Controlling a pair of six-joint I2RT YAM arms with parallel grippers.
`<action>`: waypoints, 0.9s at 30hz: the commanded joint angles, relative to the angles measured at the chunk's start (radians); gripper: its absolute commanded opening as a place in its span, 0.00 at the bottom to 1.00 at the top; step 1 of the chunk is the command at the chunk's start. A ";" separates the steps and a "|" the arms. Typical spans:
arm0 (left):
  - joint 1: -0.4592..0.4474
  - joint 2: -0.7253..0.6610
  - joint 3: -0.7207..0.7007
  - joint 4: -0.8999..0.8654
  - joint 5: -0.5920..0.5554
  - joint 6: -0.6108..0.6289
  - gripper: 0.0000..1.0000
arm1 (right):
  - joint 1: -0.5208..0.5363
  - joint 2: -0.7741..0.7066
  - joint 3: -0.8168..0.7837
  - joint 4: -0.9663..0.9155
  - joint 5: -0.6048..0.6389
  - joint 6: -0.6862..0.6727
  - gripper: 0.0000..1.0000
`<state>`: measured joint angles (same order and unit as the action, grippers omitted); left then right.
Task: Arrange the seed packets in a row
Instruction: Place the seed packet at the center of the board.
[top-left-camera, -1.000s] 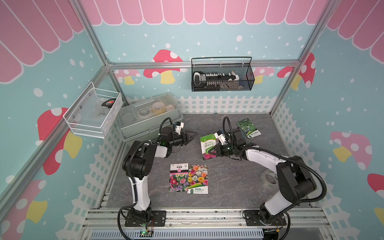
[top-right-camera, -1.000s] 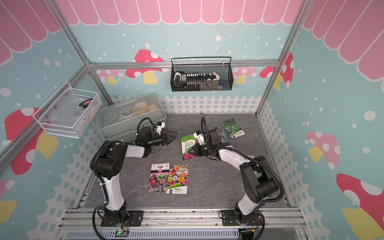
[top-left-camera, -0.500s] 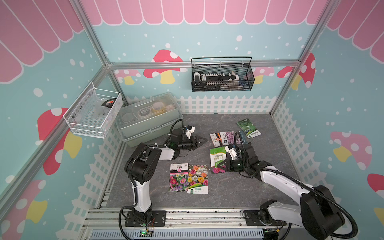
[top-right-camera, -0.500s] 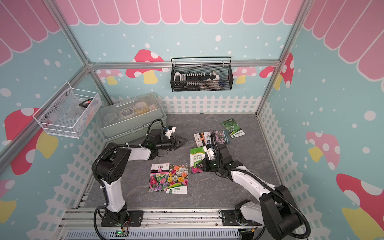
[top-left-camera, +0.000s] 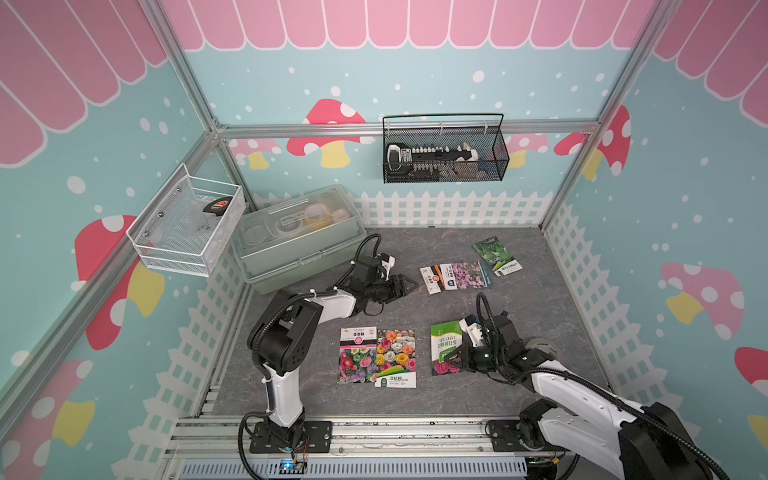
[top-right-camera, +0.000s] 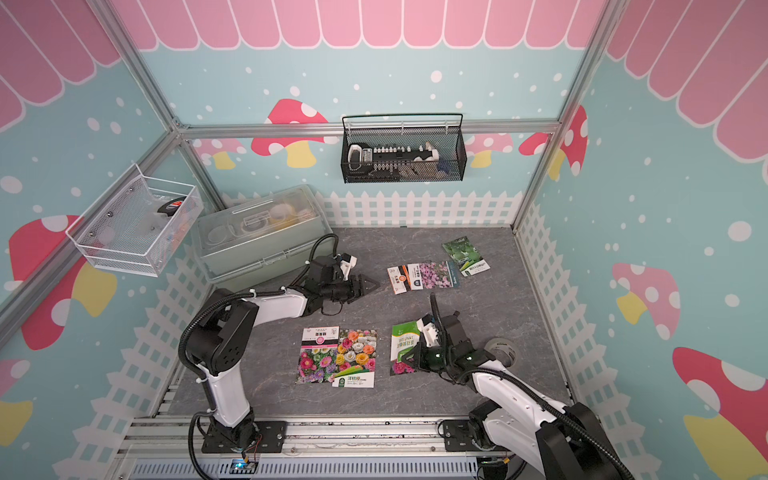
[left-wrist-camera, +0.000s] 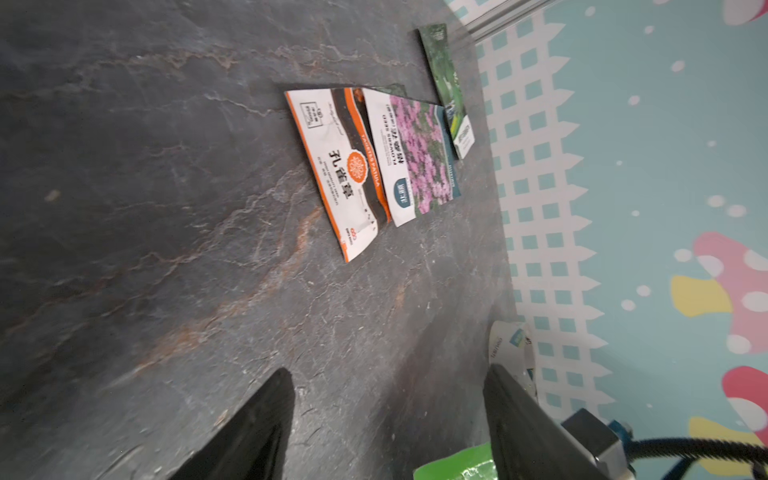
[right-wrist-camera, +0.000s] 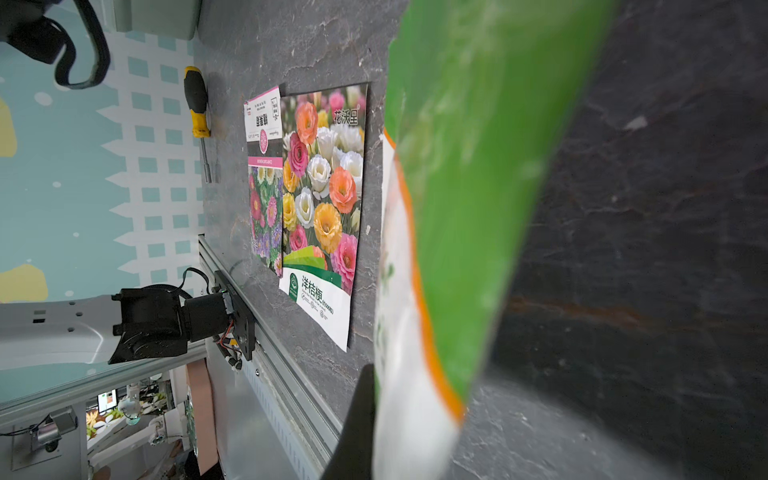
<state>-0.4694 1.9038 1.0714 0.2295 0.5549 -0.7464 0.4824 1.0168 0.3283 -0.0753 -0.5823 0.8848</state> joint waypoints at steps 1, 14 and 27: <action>-0.010 -0.015 0.029 -0.091 -0.078 0.042 0.72 | 0.023 0.014 -0.020 0.088 0.021 0.048 0.00; -0.011 -0.022 0.025 -0.106 -0.088 0.037 0.72 | 0.090 0.160 -0.057 0.246 0.049 0.098 0.00; -0.010 -0.021 0.033 -0.119 -0.081 0.043 0.72 | 0.098 0.272 -0.057 0.341 0.004 0.129 0.00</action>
<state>-0.4786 1.9038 1.0809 0.1295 0.4854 -0.7212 0.5716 1.2720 0.2832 0.2329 -0.5625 0.9928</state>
